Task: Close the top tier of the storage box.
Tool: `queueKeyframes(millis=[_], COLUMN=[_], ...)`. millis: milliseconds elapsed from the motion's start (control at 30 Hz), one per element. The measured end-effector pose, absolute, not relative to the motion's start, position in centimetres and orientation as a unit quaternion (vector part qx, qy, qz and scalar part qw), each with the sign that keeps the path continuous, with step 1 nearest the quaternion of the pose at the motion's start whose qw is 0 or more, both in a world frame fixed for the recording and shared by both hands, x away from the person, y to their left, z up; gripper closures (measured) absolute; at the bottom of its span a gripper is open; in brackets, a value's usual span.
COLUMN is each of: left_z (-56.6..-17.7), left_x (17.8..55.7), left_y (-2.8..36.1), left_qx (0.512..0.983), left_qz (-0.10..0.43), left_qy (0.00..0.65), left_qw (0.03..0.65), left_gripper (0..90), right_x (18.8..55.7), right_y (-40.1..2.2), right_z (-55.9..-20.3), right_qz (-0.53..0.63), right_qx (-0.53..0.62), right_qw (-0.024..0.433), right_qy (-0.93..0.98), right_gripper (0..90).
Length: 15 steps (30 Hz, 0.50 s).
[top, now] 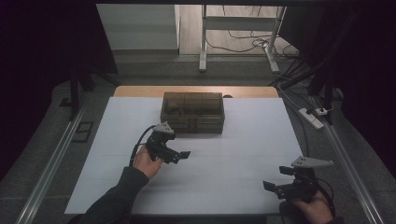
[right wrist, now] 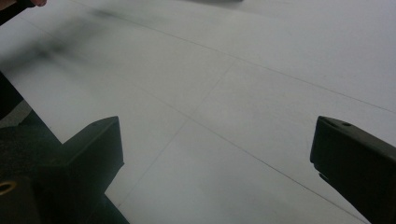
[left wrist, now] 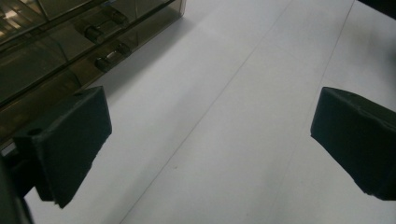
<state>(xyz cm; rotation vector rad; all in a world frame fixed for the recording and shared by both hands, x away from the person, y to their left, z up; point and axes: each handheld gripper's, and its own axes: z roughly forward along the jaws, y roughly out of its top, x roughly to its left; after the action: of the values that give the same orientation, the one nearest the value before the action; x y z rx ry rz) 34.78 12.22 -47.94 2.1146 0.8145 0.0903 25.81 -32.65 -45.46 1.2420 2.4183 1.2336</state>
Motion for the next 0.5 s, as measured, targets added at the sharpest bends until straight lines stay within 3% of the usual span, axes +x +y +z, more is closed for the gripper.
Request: queueKeyframes(millis=[500], left_z=[-47.7], left_x=[33.5], left_y=[12.4], left_qx=[0.839], left_qz=[0.021], left_qy=[0.338], left_qw=[0.425], left_gripper=[0.0], right_x=[25.8], right_y=[-32.7], right_z=[-45.4], right_qz=[0.413], right_qx=[0.415], right_qw=[0.077], right_qy=[0.807], right_gripper=[2.6])
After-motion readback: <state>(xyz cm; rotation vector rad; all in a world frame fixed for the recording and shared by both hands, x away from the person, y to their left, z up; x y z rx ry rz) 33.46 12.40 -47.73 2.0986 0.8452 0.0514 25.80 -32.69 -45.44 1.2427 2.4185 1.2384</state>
